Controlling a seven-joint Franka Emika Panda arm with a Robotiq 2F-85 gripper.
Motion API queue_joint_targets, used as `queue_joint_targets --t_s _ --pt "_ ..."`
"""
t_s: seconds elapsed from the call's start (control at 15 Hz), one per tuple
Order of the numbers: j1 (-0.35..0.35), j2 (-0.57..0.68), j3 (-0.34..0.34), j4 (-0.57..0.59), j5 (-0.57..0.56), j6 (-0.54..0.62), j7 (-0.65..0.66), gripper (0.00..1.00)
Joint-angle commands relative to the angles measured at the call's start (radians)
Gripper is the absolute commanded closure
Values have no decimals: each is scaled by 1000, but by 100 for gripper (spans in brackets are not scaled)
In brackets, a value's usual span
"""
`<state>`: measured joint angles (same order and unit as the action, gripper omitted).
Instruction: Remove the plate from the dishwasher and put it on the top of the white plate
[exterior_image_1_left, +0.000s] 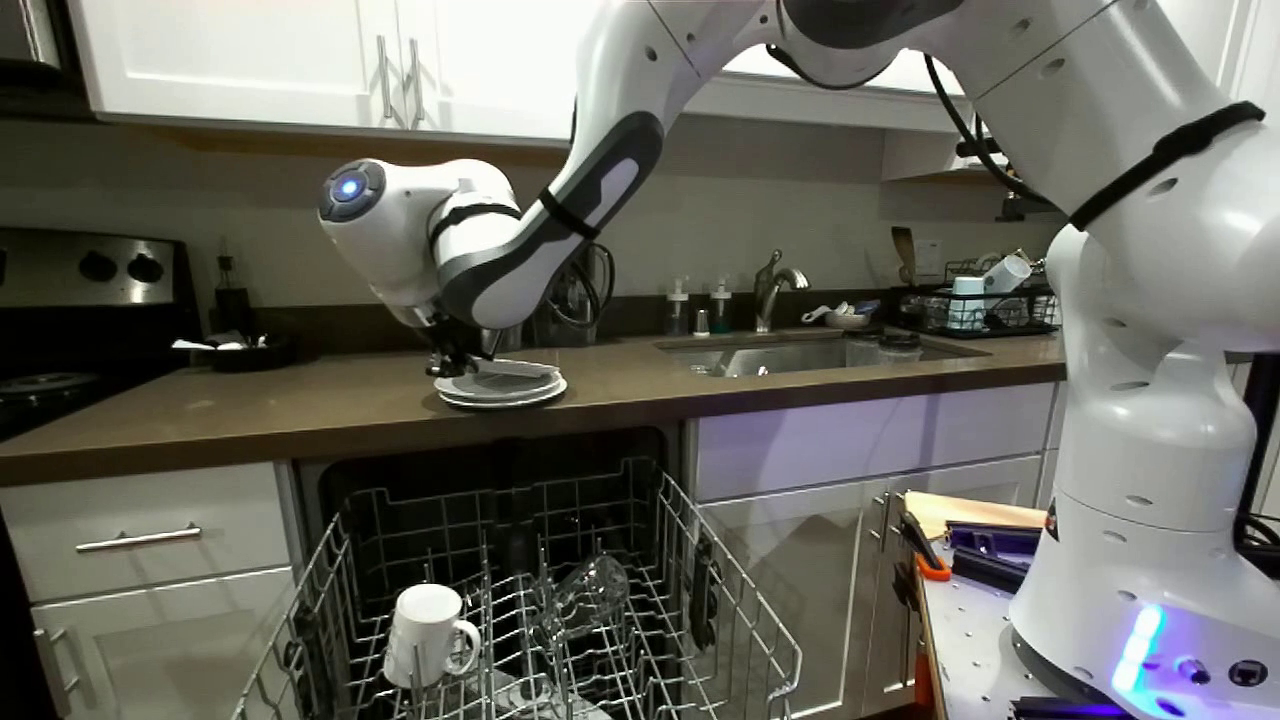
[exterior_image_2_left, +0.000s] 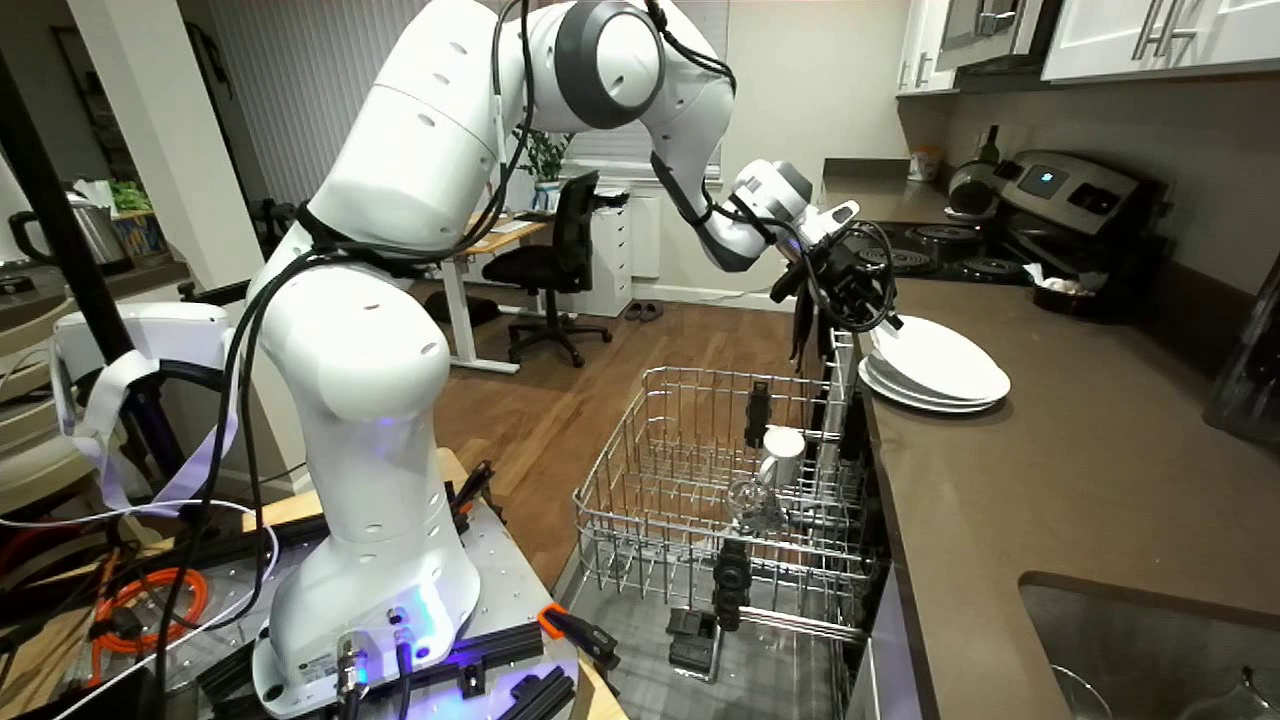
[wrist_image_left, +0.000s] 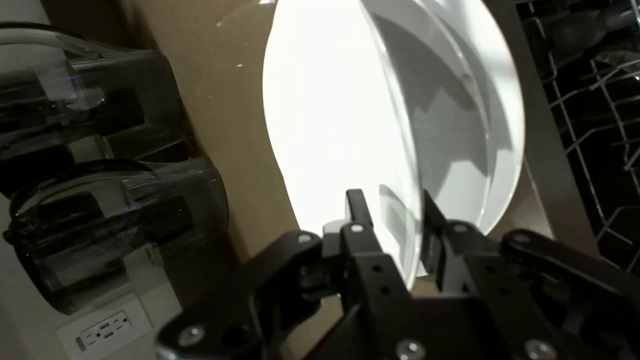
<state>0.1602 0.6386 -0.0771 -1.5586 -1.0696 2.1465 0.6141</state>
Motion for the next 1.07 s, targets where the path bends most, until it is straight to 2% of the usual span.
queue_joint_targets --t_s 0.0,0.33,0.53,0.6,0.67,0.87,1.0 --pt "-28 12 23 16 38 20 -35 68" --pt "-47 11 43 4 138 76 -75 61" --pt "-43 10 28 6 176 90 -90 59" --pt "-43 6 23 5 178 91 -90 54" --pt "-44 3 20 4 182 94 -90 54" --pt "-60 -24 27 -14 227 121 -112 38" --pt "-77 -62 47 -46 305 166 -155 18"
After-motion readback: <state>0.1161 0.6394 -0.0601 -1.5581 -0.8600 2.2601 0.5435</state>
